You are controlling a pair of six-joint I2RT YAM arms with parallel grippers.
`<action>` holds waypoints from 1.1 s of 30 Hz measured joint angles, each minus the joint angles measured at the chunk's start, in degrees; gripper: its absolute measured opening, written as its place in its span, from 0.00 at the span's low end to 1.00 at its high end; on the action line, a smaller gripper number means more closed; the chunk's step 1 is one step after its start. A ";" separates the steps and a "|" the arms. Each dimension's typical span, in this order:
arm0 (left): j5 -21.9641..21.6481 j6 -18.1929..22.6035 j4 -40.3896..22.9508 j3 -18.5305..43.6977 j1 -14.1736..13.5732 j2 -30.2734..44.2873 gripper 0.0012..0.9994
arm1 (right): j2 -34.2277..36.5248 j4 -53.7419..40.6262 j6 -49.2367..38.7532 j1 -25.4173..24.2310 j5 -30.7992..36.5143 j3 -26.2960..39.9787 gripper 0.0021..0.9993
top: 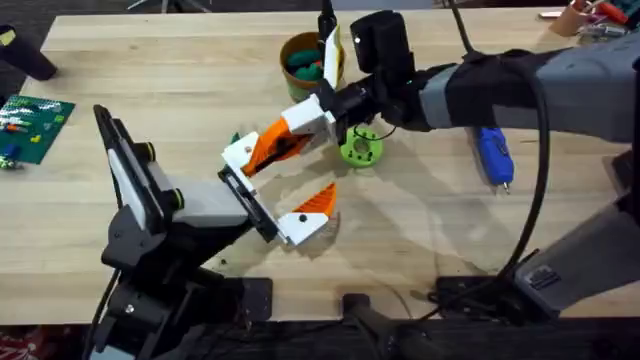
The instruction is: Pick up the gripper from the table and insert it into the empty holder that is missing its gripper. Then pick up a screw, insert it into the mounting hole, and use the screwdriver to tighten it. Finally, clean up the table by picking up the vegetable and placing it into the bucket.
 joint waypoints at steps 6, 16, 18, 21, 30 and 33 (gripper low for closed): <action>-0.98 0.06 0.03 0.00 0.05 0.00 0.99 | 0.02 -0.38 0.29 0.24 1.15 0.70 0.02; -1.39 0.01 0.03 0.00 0.05 0.00 0.99 | 0.03 -0.46 0.98 0.33 3.37 1.20 0.02; -1.31 -0.01 0.03 0.00 0.05 0.00 0.99 | 0.03 -0.35 1.08 0.35 3.81 1.24 0.02; -1.39 -0.01 0.03 0.00 0.05 0.00 0.99 | 0.03 -0.38 1.24 0.40 3.95 1.31 0.02; -2.14 -0.18 -0.02 0.00 0.05 0.00 0.99 | 0.03 -0.14 1.40 1.09 4.98 1.54 0.02; -2.74 -0.25 -0.08 0.00 0.05 0.00 0.99 | 0.02 -0.13 1.41 1.35 5.67 1.76 0.02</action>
